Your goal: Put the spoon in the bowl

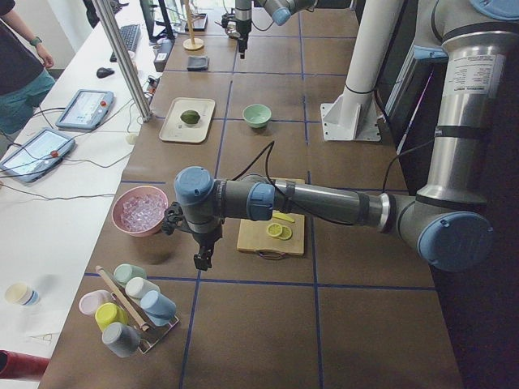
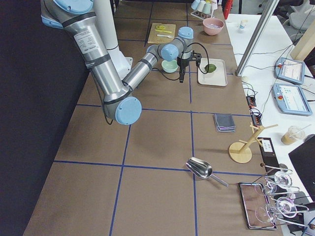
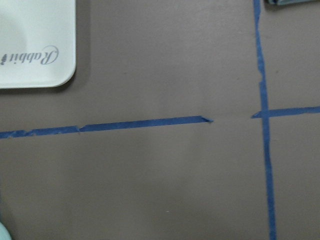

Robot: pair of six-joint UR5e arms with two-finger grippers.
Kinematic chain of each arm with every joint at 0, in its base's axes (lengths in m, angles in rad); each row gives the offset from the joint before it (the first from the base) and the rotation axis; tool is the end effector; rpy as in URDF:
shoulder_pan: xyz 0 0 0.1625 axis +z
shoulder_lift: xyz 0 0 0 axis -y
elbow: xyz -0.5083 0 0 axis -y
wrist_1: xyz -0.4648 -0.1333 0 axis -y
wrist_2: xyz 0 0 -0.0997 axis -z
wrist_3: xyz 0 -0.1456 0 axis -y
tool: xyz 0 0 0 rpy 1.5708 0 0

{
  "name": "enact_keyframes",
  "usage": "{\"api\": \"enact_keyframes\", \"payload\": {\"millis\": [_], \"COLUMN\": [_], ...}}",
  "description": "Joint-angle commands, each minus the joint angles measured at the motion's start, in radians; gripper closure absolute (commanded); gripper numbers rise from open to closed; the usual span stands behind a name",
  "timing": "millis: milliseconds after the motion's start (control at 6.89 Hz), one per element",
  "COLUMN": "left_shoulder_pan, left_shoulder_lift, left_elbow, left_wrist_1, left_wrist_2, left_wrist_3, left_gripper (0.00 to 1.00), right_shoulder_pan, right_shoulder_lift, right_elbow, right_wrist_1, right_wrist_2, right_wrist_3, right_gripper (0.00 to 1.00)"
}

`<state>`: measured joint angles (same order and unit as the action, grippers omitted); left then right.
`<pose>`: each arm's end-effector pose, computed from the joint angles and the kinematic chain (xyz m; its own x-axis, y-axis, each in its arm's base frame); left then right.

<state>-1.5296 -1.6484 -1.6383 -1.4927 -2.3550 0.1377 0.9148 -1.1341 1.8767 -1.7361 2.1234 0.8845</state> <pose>-0.0055 -0.6064 0.6982 0.6931 0.2125 -0.6888 -0.1375 0.9770 0.1631 -0.3871 -0.5962 0.3582 0.7121 0.0408 0.7009 -0.0627 0.9980 0.0056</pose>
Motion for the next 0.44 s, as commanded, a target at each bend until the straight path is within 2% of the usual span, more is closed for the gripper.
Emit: {"api": "enact_keyframes", "payload": {"millis": [0, 145, 290], "left_shoulder_pan": [0.017, 0.019, 0.02], "left_shoulder_lift": [-0.037, -0.056, -0.059], "left_elbow": [0.009, 0.011, 0.011], "left_wrist_1": [0.0, -0.001, 0.006], "left_wrist_2": [-0.003, -0.004, -0.007], "left_wrist_3": [-0.009, -0.007, -0.009], "left_gripper": [0.0, 0.0, 0.0], "right_shoulder_pan": [0.144, 0.247, 0.33], "right_shoulder_lift": [-0.149, -0.22, -0.298], "right_elbow": [-0.005, -0.017, -0.019], "right_wrist_1": [0.001, 0.001, 0.004], "right_wrist_2": [0.027, 0.089, 0.11], "right_wrist_3": [-0.335, -0.528, -0.676], "right_gripper": [0.0, 0.0, 0.0]}}
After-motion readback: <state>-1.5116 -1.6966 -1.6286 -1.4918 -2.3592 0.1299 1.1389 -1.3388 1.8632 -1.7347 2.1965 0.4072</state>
